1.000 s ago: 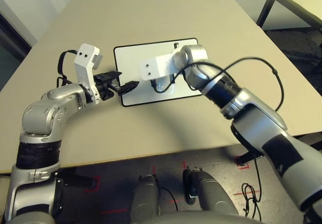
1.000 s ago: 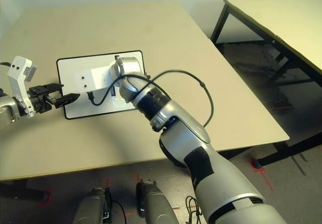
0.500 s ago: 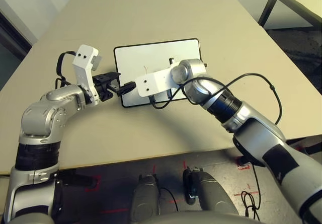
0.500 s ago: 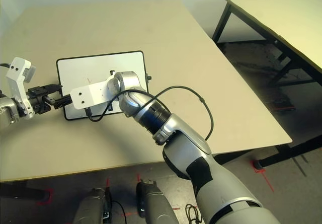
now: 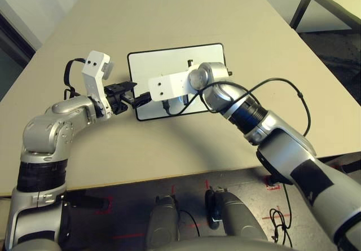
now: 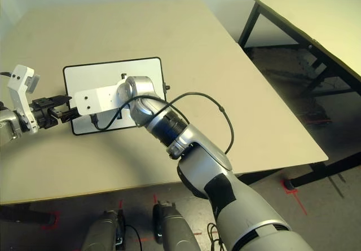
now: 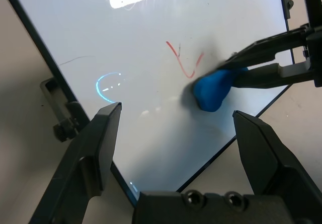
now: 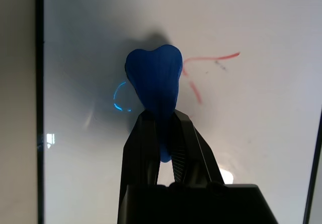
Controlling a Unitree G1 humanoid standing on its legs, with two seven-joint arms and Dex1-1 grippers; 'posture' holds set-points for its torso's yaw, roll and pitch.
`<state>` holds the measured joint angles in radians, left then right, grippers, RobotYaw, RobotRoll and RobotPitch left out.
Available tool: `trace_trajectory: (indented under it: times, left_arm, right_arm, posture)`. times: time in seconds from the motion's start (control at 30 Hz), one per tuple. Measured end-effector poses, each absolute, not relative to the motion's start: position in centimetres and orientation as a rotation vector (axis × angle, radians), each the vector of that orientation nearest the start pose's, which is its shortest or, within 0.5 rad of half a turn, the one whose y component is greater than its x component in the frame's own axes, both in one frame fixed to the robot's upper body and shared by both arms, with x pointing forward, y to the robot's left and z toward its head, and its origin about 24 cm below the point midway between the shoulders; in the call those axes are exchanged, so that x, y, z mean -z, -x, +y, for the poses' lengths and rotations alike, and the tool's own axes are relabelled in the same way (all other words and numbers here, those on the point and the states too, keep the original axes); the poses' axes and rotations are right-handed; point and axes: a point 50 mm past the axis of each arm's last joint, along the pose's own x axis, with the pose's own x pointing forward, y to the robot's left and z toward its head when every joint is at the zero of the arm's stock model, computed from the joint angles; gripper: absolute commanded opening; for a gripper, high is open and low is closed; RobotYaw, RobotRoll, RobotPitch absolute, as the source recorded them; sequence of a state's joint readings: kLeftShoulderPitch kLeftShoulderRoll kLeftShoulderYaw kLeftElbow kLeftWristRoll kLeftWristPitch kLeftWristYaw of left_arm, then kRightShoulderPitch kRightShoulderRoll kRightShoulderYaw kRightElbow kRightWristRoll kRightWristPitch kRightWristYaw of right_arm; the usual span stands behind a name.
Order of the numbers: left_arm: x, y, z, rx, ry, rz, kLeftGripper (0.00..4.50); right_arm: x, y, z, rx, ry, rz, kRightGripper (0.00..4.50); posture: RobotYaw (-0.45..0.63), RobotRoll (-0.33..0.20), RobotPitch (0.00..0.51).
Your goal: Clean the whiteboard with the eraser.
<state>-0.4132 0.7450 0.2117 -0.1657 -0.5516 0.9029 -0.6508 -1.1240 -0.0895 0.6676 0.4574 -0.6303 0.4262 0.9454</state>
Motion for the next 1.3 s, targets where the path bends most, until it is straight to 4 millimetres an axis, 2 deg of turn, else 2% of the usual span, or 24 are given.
trace_trajectory:
  times: [0.13, 0.4, 0.5, 0.73, 0.9, 1.07, 1.3]
  left_arm:
    - [-18.3, -28.7, 24.5, 0.568, -0.075, 0.273, 4.50]
    - [-18.7, -28.7, 24.9, 0.563, -0.085, 0.266, 4.50]
    - [-18.9, -28.6, 25.2, 0.551, -0.088, 0.259, 4.50]
    - [-19.1, -28.4, 26.0, 0.524, -0.090, 0.258, 4.50]
    - [-19.1, -28.4, 26.1, 0.520, -0.090, 0.257, 4.50]
    - [-19.0, -28.5, 26.3, 0.514, -0.085, 0.260, 4.50]
    - [-19.0, -28.5, 26.3, 0.509, -0.084, 0.256, 4.50]
  right_arm:
    - [-18.1, -34.5, 2.6, -1.033, 1.395, 0.157, 0.28]
    - [-20.1, -36.1, 3.9, -0.952, 1.354, 0.106, 0.28]
    - [-19.9, -35.9, 3.9, -0.966, 1.347, 0.090, 0.28]
    - [-17.8, -34.1, 3.7, -1.068, 1.338, 0.108, 0.28]
    - [-18.0, -34.5, 3.6, -1.060, 1.349, 0.126, 0.28]
    - [-19.8, -35.9, 4.1, -0.972, 1.337, 0.097, 0.28]
    - [-18.7, -34.9, 5.2, -1.031, 1.296, 0.066, 0.28]
  posture:
    - [0.05, 0.000, 0.154]
    - [0.06, 0.000, 0.156]
    - [0.06, 0.000, 0.157]
    - [0.06, 0.000, 0.158]
    - [0.06, 0.000, 0.156]
    - [0.06, 0.000, 0.153]
    - [0.08, 0.000, 0.152]
